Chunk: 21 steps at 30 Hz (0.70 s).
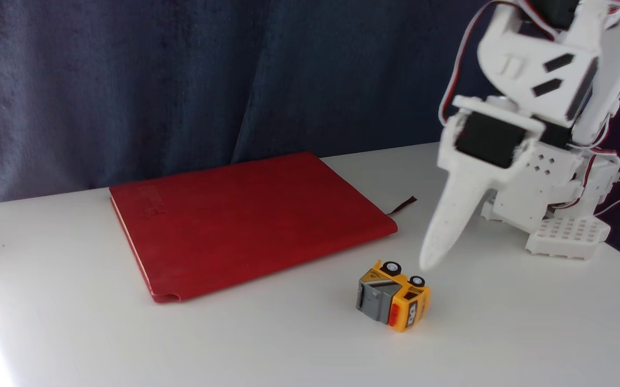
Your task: Grasp a toy truck onto the red notebook.
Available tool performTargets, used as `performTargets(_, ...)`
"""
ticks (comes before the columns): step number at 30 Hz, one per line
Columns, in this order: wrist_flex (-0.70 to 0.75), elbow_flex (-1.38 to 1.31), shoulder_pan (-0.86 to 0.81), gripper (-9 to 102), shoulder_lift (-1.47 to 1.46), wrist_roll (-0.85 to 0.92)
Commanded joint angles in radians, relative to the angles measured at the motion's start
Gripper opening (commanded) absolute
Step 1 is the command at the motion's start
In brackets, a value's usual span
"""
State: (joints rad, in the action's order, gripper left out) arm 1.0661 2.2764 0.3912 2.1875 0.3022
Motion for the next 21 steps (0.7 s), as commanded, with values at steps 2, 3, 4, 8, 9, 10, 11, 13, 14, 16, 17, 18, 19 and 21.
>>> performTargets(2, -0.035, -0.066, -0.057, 28, -0.057, -0.015)
performTargets(3, -0.038, -0.064, -0.066, 28, -0.063, -0.015)
performTargets(4, -0.041, -0.061, -0.077, 28, -0.069, -0.02)
performTargets(8, -0.054, -0.044, -0.126, 28, -0.098, -0.021)
performTargets(9, -0.054, -0.041, -0.137, 28, -0.104, -0.021)
performTargets(10, -0.054, -0.032, -0.144, 28, -0.109, -0.02)
performTargets(11, -0.054, -0.023, -0.15, 28, -0.112, -0.02)
performTargets(13, -0.058, 0.006, -0.16, 28, -0.114, -0.021)
performTargets(14, -0.06, 0.02, -0.163, 28, -0.11, -0.021)
performTargets(16, -0.06, 0.044, -0.167, 28, -0.097, -0.021)
performTargets(17, -0.061, 0.061, -0.169, 28, -0.083, -0.021)
performTargets(18, -0.061, 0.078, -0.166, 29, -0.071, -0.021)
performTargets(19, -0.063, 0.092, -0.16, 29, -0.06, -0.021)
performTargets(21, -0.074, 0.12, -0.14, 29, -0.051, -0.018)
